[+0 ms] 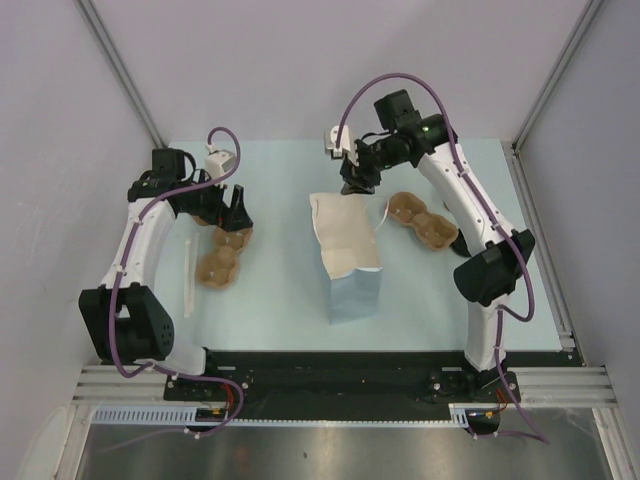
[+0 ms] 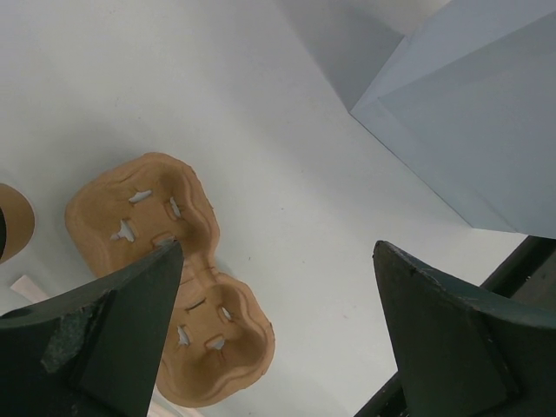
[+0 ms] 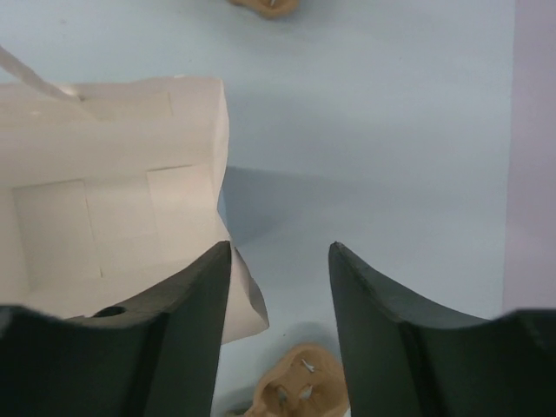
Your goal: Pack the takeout coffee
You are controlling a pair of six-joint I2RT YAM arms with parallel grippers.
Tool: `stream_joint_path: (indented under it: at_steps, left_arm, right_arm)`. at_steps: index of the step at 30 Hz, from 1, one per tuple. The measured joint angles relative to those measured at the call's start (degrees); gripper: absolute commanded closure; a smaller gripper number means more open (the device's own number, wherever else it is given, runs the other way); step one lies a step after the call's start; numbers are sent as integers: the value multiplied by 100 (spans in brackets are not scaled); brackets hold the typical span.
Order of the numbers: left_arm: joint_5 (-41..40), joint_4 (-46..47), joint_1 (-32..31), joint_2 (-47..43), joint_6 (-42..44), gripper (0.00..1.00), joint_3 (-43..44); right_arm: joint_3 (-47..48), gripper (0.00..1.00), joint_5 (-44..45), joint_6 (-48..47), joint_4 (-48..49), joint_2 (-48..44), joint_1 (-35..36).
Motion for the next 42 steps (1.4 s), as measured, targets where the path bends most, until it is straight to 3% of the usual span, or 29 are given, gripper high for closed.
stream_joint_path:
  at_steps: [4, 5, 9, 11, 15, 19, 26, 31, 42]
  left_arm:
    - [-85, -11, 2, 35, 138, 6, 2]
    - [-94, -39, 2, 74, 190, 7, 15]
    - [-133, -203, 2, 396, 612, 9, 201]
    - [-177, -275, 2, 577, 905, 9, 363]
    - [-302, -693, 2, 1189, 1917, 21, 1110]
    - [-514, -1071, 2, 1954, 3023, 22, 2004]
    - [-1143, -1471, 0, 2778, 4465, 37, 2520]
    - [-1652, -1639, 0, 3519, 4951, 39, 2994]
    - [-1893, -1768, 0, 3897, 5230, 48, 3106]
  right_arm:
    - [0, 66, 26, -304, -280, 120, 7]
    - [0, 80, 26, -358, -321, 127, 7]
    - [20, 99, 22, -533, -446, 131, 7]
    - [57, 100, 24, -540, -490, 131, 7]
    - [101, 100, 20, -503, -507, 131, 7]
    - [101, 100, 17, -350, -483, 129, 7]
    - [101, 100, 0, -52, -411, 129, 11]
    - [101, 100, 2, 114, -271, 129, 17]
    - [98, 100, 2, 284, -42, 129, 22]
